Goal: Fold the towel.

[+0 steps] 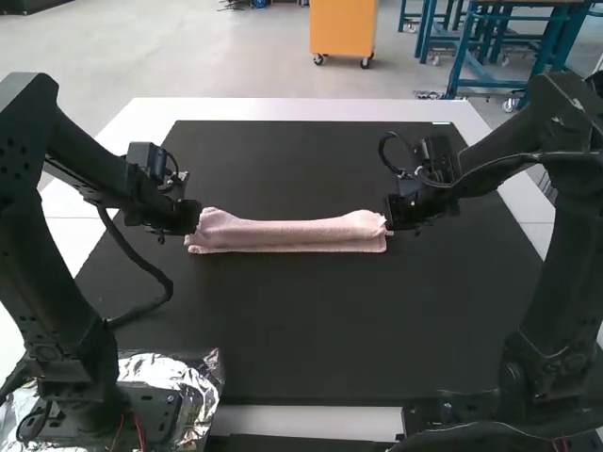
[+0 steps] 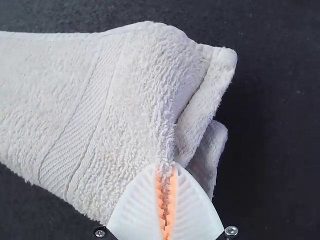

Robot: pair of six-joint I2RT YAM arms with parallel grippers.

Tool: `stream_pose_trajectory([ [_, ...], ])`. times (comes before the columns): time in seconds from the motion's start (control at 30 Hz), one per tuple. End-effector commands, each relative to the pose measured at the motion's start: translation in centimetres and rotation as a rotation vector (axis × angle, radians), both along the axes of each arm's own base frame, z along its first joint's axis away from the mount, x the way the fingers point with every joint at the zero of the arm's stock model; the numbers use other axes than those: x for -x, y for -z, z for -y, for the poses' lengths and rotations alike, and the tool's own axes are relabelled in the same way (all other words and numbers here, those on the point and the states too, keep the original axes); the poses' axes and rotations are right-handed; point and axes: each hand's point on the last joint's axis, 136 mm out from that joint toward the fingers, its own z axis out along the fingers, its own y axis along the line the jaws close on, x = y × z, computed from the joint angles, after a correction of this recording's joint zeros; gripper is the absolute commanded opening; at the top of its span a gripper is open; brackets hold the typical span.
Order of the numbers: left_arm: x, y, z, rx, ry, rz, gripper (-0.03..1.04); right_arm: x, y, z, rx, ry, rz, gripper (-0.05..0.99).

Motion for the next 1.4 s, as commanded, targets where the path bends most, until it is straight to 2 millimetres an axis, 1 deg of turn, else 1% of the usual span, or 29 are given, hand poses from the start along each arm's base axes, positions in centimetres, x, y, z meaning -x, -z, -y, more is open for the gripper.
stream_pose_trajectory([
  [0.0, 0.1, -0.3, -1.8, -0.034, -0.071, 0.034, 0.02, -0.4, -0.4, 1.7, 0.007, 0.071, 0.040, -0.02],
  [0.03, 0.2, -0.2, -1.9, -0.041, -0.075, 0.046, 0.02, -0.5, -0.3, 1.7, 0.006, 0.078, 0.052, 0.03],
  [0.07, 0.2, -0.1, -2.0, -0.044, -0.079, 0.060, 0.03, -0.6, -0.1, 1.9, 0.007, 0.094, 0.056, 0.19],
  [0.1, 0.2, 0.1, -2.0, -0.039, -0.090, 0.072, 0.14, -0.6, -0.1, 1.9, 0.005, 0.099, 0.058, 0.40],
  [0.13, 0.3, 0.2, -2.0, -0.035, -0.095, 0.076, 0.42, -0.6, -0.1, 1.9, 0.005, 0.101, 0.058, 0.58],
  [0.17, 0.3, 0.2, -2.0, -0.035, -0.095, 0.081, 0.79, -0.7, -0.3, 1.9, 0.004, 0.101, 0.063, 0.78],
  [0.2, 0.4, 0.2, -2.0, -0.037, -0.094, 0.078, 0.98, -0.9, -0.7, 1.9, 0.002, 0.100, 0.073, 0.90],
  [0.27, 0.2, -0.1, -2.3, -0.037, -0.109, 0.089, 0.98, -1.7, -2.1, 1.9, -0.013, 0.112, 0.103, 0.92],
  [0.33, -0.2, -1.0, -2.5, -0.027, -0.124, 0.112, 0.98, -2.4, -4.0, 1.7, -0.037, 0.115, 0.142, 0.92],
  [0.37, -0.4, -1.4, -2.7, -0.021, -0.137, 0.123, 0.98, -2.6, -4.6, 1.5, -0.051, 0.123, 0.151, 0.92],
  [0.4, -0.6, -1.8, -3.0, -0.021, -0.144, 0.134, 0.98, -2.8, -5.1, 1.3, -0.060, 0.128, 0.158, 0.92],
  [0.47, -1.0, -2.8, -3.6, -0.018, -0.161, 0.162, 0.98, -2.9, -5.2, 1.0, -0.063, 0.122, 0.160, 0.91],
  [0.5, -1.3, -3.3, -3.9, -0.016, -0.172, 0.176, 0.98, -2.8, -5.0, 0.8, -0.062, 0.118, 0.156, 0.91],
  [0.6, -1.6, -4.3, -4.5, -0.014, -0.189, 0.201, 0.97, -2.5, -3.4, 0.2, -0.051, 0.104, 0.119, 0.91],
  [0.67, -1.6, -4.6, -4.7, -0.015, -0.193, 0.207, 0.97, -2.1, -2.1, 0.2, -0.039, 0.099, 0.087, 0.91],
  [0.73, -1.6, -4.9, -4.6, -0.014, -0.192, 0.214, 0.97, -1.9, -1.3, 0.1, -0.034, 0.096, 0.067, 0.91],
  [0.87, -1.7, -5.5, -4.6, -0.013, -0.191, 0.224, 0.97, -1.5, -0.2, 0.0, -0.026, 0.090, 0.042, 0.91],
  [1.03, -1.7, -5.8, -4.6, -0.009, -0.193, 0.230, 0.97, -0.9, 0.5, -1.2, -0.021, 0.061, 0.026, 0.90],
  [1.17, -1.7, -5.8, -4.6, -0.009, -0.193, 0.233, 0.97, -0.5, 1.3, -1.8, -0.013, 0.045, 0.009, 0.90],
  [1.37, -1.7, -5.9, -4.6, -0.009, -0.193, 0.228, 0.97, 0.1, 3.2, -1.5, 0.008, 0.043, -0.029, 0.90],
])
